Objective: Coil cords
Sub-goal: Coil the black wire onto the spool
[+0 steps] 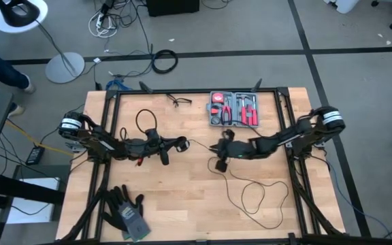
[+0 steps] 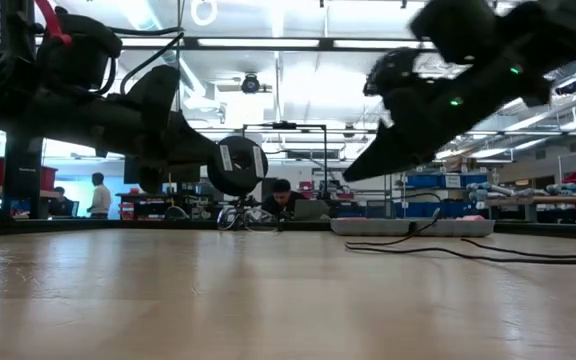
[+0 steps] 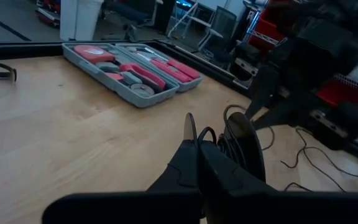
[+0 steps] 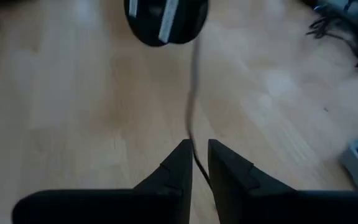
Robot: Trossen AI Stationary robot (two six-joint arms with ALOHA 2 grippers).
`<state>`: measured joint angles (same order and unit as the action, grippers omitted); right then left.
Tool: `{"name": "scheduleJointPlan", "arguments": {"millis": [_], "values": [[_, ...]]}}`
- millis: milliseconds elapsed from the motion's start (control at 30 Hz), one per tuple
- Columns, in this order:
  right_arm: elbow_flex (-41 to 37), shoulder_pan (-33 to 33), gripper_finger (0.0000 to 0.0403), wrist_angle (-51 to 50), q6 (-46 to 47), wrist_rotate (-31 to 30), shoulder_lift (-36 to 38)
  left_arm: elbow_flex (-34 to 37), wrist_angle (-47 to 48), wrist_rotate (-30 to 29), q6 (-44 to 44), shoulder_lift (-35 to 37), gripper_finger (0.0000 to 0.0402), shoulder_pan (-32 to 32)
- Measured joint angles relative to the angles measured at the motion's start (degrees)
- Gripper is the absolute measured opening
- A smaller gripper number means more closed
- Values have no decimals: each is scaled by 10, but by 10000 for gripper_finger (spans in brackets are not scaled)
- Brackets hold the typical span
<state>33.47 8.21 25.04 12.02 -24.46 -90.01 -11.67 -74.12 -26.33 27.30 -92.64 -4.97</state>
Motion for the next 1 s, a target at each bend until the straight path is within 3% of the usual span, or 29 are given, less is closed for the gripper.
{"name": "scheduleJointPlan", "arguments": {"millis": [167,267,833,1000], "values": [[-101,-10,50,164,45,-1,12,-4,-8,-1,-3,0,0,0],[-136,-12,50,210,92,0,8,-8,-13,-2,-14,0,0,0],[-149,-11,50,220,131,1,4,-10,-28,-2,-17,0,0,1],[-140,-7,44,207,124,0,4,-10,-44,-38,-29,0,0,1]]}}
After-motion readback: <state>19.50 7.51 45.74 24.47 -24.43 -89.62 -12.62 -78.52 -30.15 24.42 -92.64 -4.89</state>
